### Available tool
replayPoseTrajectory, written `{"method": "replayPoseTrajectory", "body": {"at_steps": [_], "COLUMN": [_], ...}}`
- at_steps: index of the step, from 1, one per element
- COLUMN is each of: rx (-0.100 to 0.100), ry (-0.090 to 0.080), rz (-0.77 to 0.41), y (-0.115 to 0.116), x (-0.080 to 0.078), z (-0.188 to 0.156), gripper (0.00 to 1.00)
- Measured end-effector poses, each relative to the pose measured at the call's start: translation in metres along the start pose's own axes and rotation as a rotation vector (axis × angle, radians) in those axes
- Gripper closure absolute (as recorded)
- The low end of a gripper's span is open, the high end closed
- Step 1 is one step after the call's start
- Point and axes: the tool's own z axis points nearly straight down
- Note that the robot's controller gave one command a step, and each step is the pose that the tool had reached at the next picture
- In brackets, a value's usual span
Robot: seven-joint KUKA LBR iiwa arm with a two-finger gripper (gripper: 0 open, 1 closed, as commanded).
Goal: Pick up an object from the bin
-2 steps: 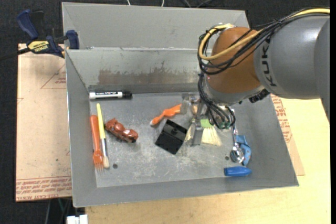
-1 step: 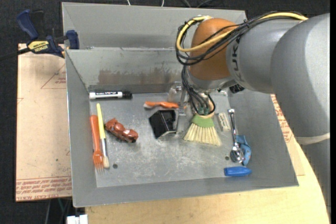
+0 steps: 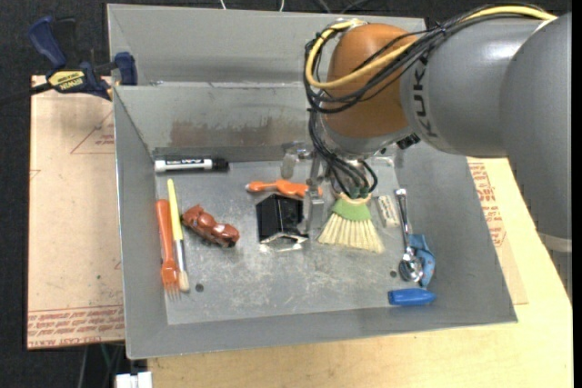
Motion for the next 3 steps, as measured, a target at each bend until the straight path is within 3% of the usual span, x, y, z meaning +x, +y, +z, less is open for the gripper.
{"method": "replayPoseTrajectory", "body": {"at_steps": [1, 2, 3], "rx": [0.001, -0.006, -0.003], "ry": [0.004, -0.009, -0.004], "rz": [0.237, 0.199, 0.572], "y": [0.000, -0.012, -0.005], "x": [-0.016, -0.026, -0.019], "z": [0.021, 0.049, 0.051], "gripper": [0.00, 0.00, 1.00]}}
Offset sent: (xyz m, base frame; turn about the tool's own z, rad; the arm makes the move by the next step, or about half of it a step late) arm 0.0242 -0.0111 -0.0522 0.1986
